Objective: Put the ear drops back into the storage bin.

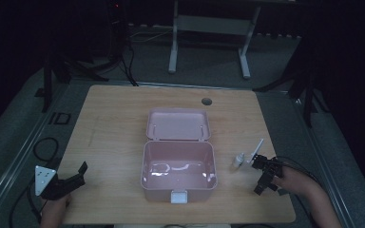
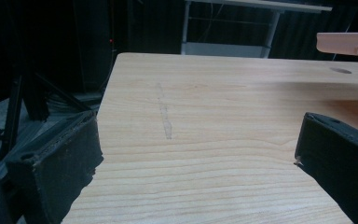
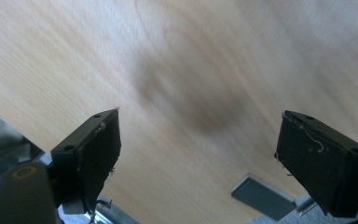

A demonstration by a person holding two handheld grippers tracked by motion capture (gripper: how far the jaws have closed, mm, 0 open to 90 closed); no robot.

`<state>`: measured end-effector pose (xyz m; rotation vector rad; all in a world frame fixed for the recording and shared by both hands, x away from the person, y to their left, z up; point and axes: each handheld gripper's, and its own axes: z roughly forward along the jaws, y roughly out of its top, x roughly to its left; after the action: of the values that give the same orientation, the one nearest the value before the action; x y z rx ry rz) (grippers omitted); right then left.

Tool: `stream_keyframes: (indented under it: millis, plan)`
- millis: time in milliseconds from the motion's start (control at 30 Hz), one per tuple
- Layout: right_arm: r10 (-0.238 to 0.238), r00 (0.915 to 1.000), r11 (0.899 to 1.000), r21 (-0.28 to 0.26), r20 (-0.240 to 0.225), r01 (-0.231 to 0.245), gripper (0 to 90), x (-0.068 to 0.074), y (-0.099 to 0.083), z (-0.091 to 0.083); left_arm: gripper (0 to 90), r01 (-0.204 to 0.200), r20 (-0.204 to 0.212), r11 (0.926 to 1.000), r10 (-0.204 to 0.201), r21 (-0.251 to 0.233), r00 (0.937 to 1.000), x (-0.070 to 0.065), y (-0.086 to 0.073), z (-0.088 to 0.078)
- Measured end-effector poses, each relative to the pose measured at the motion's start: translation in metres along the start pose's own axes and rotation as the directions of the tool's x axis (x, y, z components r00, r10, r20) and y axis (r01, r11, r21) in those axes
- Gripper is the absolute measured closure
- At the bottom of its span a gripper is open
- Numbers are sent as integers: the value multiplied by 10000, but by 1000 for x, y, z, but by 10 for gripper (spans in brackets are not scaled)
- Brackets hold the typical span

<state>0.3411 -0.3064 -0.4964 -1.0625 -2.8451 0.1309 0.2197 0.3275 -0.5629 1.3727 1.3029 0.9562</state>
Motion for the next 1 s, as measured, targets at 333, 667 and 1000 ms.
stream_keyframes:
  millis: [333, 667, 1000]
  plan:
    - [261, 9997, 9955, -908, -16, -261, 142, -13, 12, -14, 4, 2, 15, 10000, -2, 17, 10000, 0, 0, 0]
    - [-70, 9999, 9940, -1088, -84, 60, 129, -14, 30, -24, 4, -2, 29, 10000, 2, 38, 10000, 0, 0, 0]
    - [-290, 9994, 9948, -985, -199, 269, 132, -20, 55, -24, 4, -2, 37, 10000, 2, 50, 10000, 0, 0, 0]
